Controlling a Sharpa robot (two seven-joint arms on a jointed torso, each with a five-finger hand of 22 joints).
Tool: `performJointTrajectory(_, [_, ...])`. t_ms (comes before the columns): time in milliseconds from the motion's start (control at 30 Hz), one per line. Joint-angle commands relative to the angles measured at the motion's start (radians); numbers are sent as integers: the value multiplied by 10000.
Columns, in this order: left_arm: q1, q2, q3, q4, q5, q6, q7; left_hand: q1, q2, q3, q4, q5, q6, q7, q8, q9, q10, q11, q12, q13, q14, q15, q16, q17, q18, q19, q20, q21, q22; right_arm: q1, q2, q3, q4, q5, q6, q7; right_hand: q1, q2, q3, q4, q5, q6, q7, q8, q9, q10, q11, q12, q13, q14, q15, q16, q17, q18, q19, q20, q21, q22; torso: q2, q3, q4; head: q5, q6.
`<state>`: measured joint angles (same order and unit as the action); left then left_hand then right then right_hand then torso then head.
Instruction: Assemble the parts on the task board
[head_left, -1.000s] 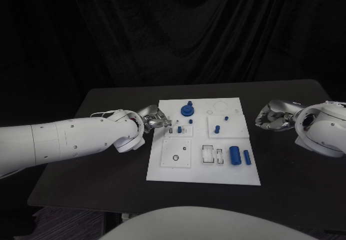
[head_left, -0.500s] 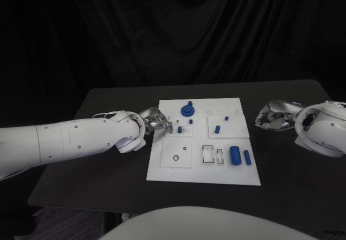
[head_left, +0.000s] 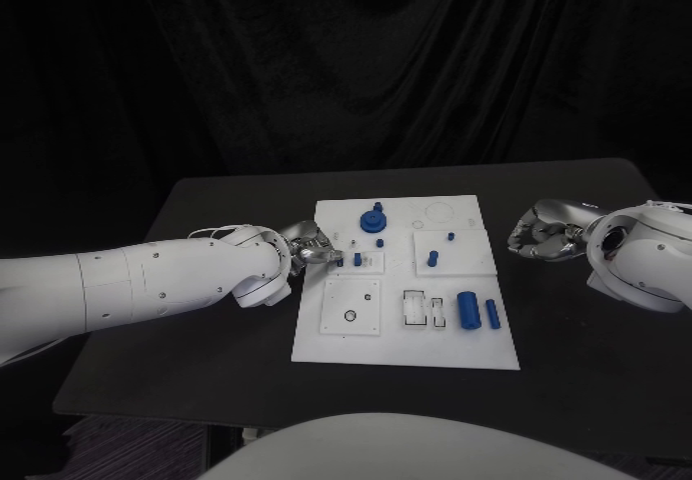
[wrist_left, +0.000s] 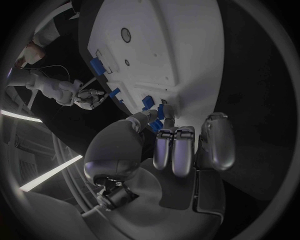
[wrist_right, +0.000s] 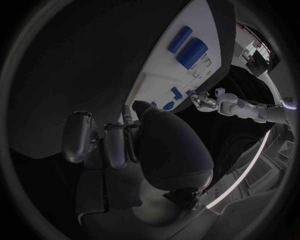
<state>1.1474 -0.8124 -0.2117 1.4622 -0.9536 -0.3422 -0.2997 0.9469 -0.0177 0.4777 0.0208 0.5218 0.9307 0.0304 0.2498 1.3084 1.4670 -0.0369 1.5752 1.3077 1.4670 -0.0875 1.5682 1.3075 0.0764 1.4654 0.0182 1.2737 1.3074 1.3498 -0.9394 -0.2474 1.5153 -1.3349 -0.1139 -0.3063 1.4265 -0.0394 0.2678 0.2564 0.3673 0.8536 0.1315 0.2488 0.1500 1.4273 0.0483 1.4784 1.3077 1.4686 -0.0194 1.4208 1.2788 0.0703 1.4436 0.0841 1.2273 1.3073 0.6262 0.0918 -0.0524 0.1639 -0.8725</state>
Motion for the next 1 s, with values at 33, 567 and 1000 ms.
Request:
performJointTrajectory(33, [-48,22,7,-29,121,308,-47,-91,-27,-61,50,65,6,52,40,117,1038,-21,-44,2631,1038,-67,26,2633,-101,128,-18,-30,1747,5,-8,9,10,-27,24,-119,70,-4,63,11,50,82,10,53,10,-50,2,-55,902,277,-47,-62,-9,67,-74,-10,-35,1598,11,-8,5,-29,-1])
performJointTrajectory(567, [-225,22,7,-162,121,588,161,-123,-118,-150,49,46,-28,54,22,106,1038,-19,-44,2631,1038,-62,26,2633,-93,117,-16,-73,1735,1,-8,9,-7,-27,61,-121,70,-6,64,8,50,93,9,61,13,-64,1,-69,884,270,-49,-73,-25,72,-86,-12,-65,1590,1,-2,-2,-31,-1])
performJointTrajectory(1000, [-276,5,8,-141,121,1001,218,55,-217,-94,-277,99,-30,28,-3,72,1038,-38,-44,2631,1038,-73,26,2633,-90,107,-20,-90,1733,0,-5,9,-17,-27,69,-123,71,-5,67,5,51,99,7,67,15,-96,-1,-95,845,269,-51,-71,-17,72,-88,-14,-68,1590,12,0,10,-28,-1])
